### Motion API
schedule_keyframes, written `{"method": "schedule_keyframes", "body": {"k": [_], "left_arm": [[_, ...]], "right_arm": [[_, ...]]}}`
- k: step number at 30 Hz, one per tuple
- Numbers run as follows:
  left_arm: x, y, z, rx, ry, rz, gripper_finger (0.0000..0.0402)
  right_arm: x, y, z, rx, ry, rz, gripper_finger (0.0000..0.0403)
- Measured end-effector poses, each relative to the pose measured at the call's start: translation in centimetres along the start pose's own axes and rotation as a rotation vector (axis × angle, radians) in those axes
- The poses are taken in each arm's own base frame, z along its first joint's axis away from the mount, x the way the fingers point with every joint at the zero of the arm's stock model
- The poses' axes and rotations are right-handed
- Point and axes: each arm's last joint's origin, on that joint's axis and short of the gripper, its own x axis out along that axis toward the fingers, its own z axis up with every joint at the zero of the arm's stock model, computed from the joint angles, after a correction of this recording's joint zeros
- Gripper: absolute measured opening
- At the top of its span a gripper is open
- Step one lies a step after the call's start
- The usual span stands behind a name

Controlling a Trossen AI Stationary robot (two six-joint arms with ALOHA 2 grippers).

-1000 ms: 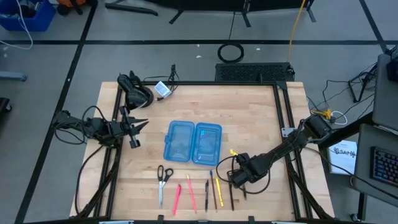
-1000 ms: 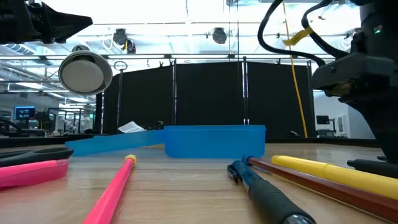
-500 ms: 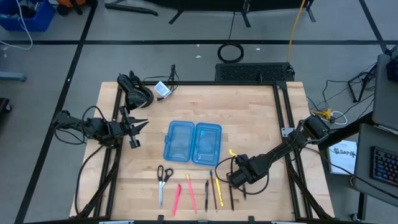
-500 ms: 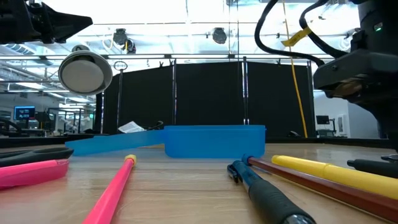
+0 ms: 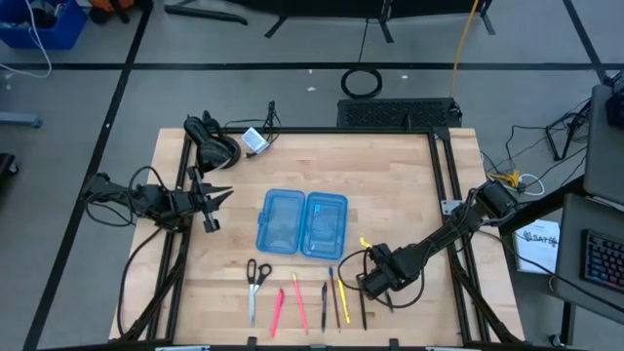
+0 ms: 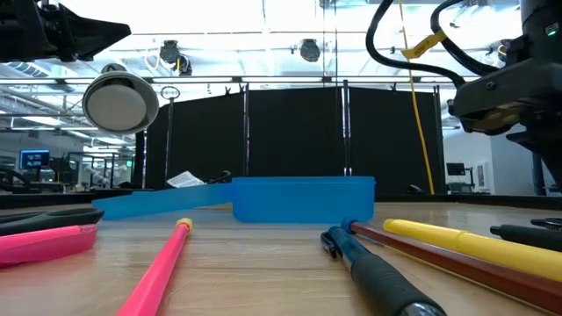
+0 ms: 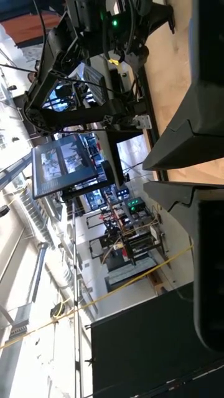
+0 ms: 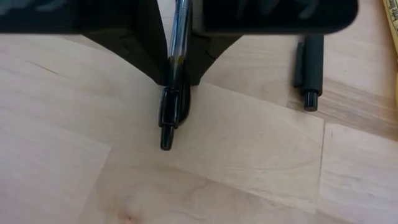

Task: Pick & place school supplies into a supply box
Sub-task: Put the right black pen into the blue supply box

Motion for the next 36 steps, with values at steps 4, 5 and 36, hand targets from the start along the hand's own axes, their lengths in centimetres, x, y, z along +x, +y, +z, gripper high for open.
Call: {"method": "schedule_keyframes", "body": {"k": [4,5,36], "left_arm": [[0.0,0.0,0.0,0.001,0.001,-0.001,0.0047],[0.0,0.0,0.0,0.001,0.001,-0.001,0.0047],[0.0,0.0,0.0,0.006,0.003,0.0,0.0047]], "right_arm": [[-0.6,-0.3,0.1,-0.013,-0.014,0.015,0.003],[-0.8,-0.4,0.2,-0.013,-0.017,0.02,0.003],[-5.1,-1.0,0.7,0.034,-0.041,0.226,0.0004]]}}
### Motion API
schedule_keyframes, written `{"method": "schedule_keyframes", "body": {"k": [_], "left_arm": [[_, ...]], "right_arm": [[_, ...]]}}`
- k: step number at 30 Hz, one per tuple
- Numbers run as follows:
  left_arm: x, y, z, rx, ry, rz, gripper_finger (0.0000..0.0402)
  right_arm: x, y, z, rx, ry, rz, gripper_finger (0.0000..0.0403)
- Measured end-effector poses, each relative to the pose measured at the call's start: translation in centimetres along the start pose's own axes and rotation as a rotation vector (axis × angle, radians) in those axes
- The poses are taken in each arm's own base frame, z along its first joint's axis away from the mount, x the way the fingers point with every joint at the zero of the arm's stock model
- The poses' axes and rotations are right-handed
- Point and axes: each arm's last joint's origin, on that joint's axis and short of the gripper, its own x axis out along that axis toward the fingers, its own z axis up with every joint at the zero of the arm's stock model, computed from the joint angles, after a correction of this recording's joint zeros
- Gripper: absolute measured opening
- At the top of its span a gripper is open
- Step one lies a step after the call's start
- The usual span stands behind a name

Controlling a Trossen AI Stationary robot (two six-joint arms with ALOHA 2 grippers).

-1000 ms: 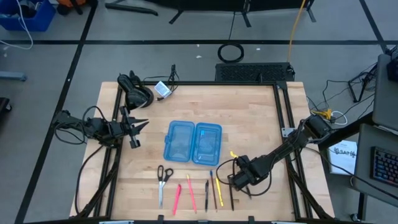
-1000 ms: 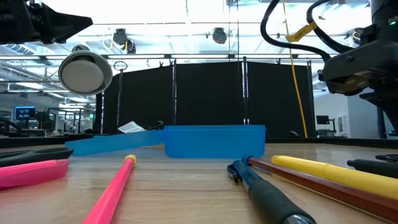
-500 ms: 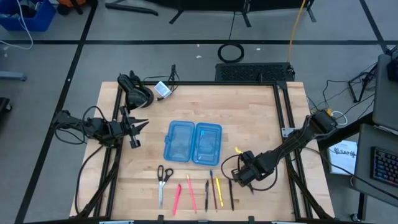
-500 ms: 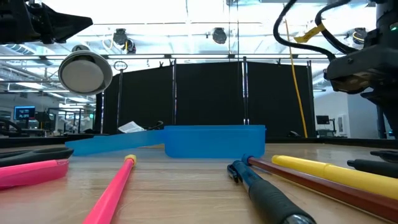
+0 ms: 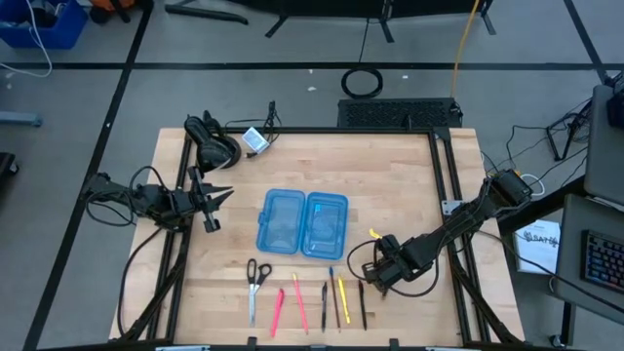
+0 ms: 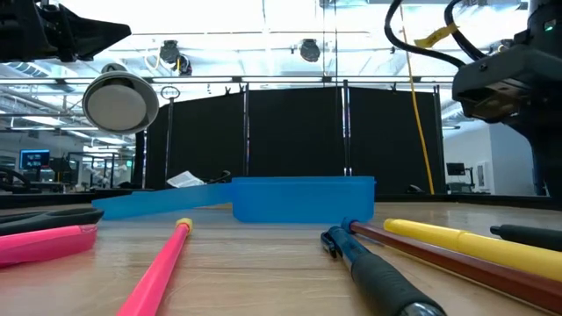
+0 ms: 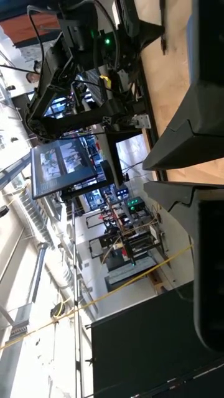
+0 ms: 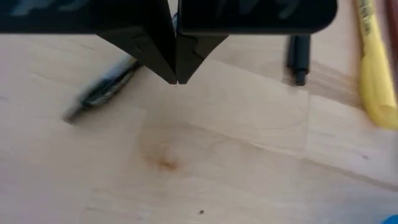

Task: Pick & place school supplies into a supply box
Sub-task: Put the right black pen into the blue supply box

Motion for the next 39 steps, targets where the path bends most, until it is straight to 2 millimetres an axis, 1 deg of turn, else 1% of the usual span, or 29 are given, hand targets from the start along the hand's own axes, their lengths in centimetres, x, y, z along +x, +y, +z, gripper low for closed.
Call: {"method": "schedule_keyframes", "body": {"k": [5,7,11,17,22,25,27,31,35,39], "left_arm": [[0.0,0.0,0.0,0.0,0.0,0.0,0.0047],[0.0,0.0,0.0,0.0,0.0,0.0,0.0047],[0.0,0.0,0.0,-0.001,0.0,0.0,0.0047],[0.0,0.0,0.0,-0.008,-0.004,-0.005,0.0047],[0.0,0.0,0.0,-0.008,-0.004,-0.006,0.0047],[0.0,0.0,0.0,-0.008,-0.003,-0.006,0.0047],[0.0,0.0,0.0,-0.008,-0.001,-0.008,0.0047],[0.0,-0.2,-0.3,0.012,0.027,-0.024,0.0047],[0.0,-0.3,-0.4,0.018,0.038,-0.03,0.0047],[0.0,-0.3,-0.4,-0.025,0.037,-0.029,0.0047]], "right_arm": [[0.1,0.0,-0.1,0.003,0.016,-0.011,0.0004],[0.1,0.0,0.0,-0.026,0.002,-0.002,0.0003],[-0.4,0.4,0.1,-0.231,0.003,0.021,0.0002],[-1.7,0.4,0.3,-0.431,-0.036,0.047,0.0001],[-2.9,0.1,0.3,-0.698,-0.007,0.084,0.0001],[-3.7,-0.7,0.7,-0.846,-0.002,0.049,0.0001],[-4.1,-1.2,1.2,-0.947,0.033,0.015,0.0001],[-4.3,-1.8,1.6,-1.207,0.121,-0.013,0.0],[-4.2,-1.8,1.7,-1.497,0.149,0.002,0.0],[-4.1,-1.6,2.1,-1.608,0.114,0.006,0.0007]]}}
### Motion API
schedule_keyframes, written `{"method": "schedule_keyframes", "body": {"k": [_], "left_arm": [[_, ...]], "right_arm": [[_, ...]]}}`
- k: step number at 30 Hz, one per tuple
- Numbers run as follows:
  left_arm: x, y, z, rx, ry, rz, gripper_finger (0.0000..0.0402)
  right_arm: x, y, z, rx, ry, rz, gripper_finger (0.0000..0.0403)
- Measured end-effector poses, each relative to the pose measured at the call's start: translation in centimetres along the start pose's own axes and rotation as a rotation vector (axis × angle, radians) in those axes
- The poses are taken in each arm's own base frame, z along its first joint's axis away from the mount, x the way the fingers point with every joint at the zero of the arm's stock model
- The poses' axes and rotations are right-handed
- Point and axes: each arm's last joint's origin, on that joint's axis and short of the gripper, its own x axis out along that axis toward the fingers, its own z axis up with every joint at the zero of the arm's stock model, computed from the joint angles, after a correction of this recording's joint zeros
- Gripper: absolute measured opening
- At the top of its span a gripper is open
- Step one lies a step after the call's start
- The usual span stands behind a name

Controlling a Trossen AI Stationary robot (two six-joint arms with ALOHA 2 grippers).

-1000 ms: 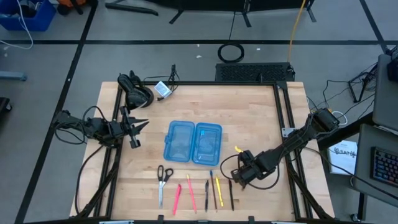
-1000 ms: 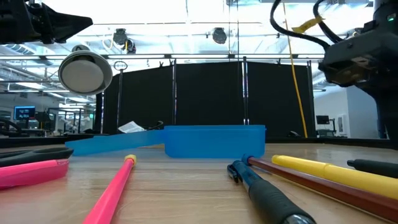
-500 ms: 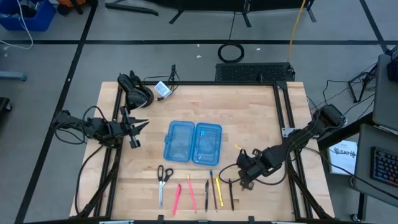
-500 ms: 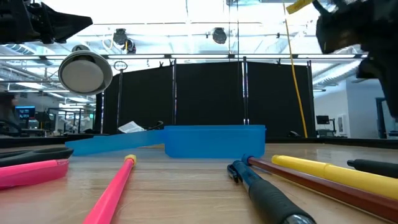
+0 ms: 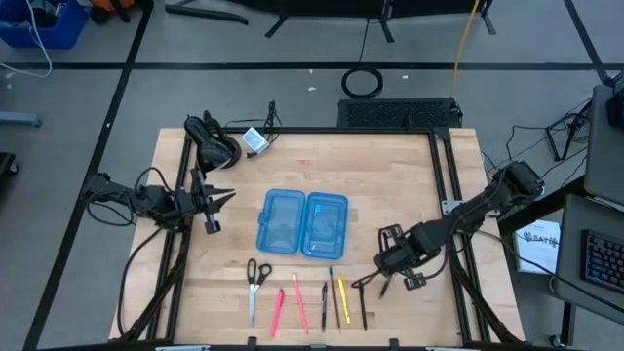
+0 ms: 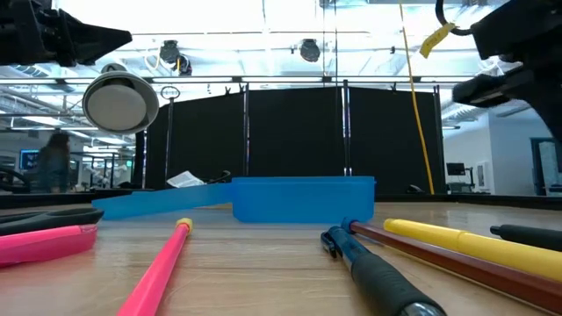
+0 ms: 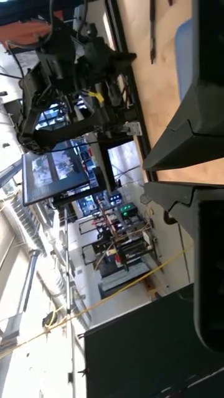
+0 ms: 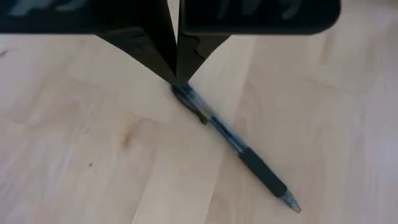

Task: Pick & place school supplies into a supply box
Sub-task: Put the right black pen into the blue supply box

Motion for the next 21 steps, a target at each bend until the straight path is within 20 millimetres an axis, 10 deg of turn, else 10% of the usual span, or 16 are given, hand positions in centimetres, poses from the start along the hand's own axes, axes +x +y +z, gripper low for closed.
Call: {"method": "schedule_keyframes", "body": {"k": [21], "left_arm": [[0.0,-0.1,-0.4,-0.14,0.049,0.008,0.0047]], "right_arm": [[4.9,0.3,1.0,-0.511,0.207,0.0,0.0176]]}}
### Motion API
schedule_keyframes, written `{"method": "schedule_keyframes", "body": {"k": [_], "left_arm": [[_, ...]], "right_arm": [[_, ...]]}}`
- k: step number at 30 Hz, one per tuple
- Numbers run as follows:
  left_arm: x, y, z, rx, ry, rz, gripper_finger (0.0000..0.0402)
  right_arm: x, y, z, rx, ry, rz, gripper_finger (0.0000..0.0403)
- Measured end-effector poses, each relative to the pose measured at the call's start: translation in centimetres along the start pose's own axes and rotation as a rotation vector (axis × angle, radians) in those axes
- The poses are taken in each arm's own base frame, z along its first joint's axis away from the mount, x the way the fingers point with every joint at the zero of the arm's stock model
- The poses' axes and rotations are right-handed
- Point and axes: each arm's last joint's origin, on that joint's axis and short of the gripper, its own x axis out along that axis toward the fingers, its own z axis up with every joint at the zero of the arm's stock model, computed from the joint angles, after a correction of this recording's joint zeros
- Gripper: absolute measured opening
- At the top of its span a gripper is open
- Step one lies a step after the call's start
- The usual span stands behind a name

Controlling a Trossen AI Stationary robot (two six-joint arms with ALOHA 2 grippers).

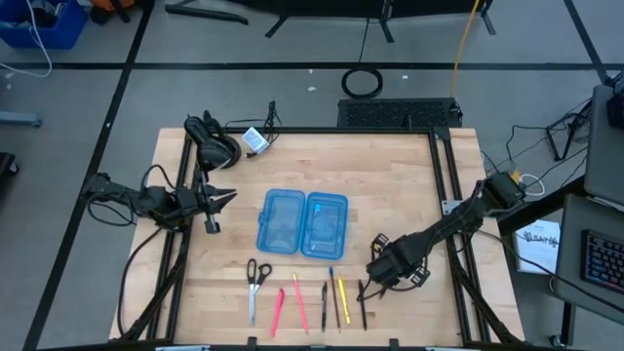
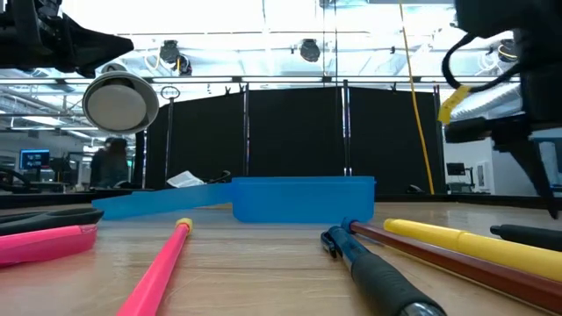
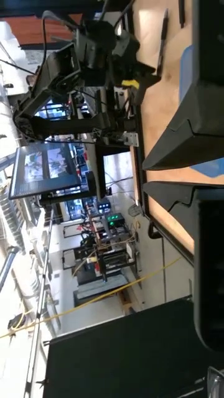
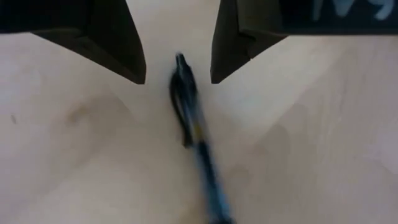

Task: Pick & place school supplies into a supply box
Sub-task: Put the right black pen into the blue supply box

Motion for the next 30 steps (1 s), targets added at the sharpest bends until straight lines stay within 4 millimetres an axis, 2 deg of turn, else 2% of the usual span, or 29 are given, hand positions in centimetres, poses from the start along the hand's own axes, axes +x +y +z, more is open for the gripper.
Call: {"method": "schedule_keyframes", "body": {"k": [5,11,15,21,26,30], "left_arm": [[0.0,0.0,0.0,0.0,0.0,0.0,0.0047],[0.0,0.0,0.0,-0.001,0.0,0.001,0.0047],[0.0,0.0,0.0,-0.006,-0.002,0.001,0.0047],[0.0,0.0,0.0,-0.008,-0.003,0.001,0.0047],[0.0,0.0,0.0,-0.012,-0.003,0.001,0.0047],[0.0,0.0,0.0,-0.016,-0.004,0.002,0.0047]], "right_arm": [[0.9,0.3,0.5,-0.075,-0.067,-0.027,0.0165],[3.3,0.8,-1.1,-0.076,-0.046,0.006,0.0139],[4.3,1.1,-1.8,-0.076,-0.04,0.018,0.0103],[4.4,1.1,-1.7,-0.047,-0.057,0.038,0.0034],[4.3,1.1,-1.7,-0.018,-0.066,0.021,0.0034],[2.8,1.1,-1.1,-0.013,-0.136,-0.054,0.0034]]}}
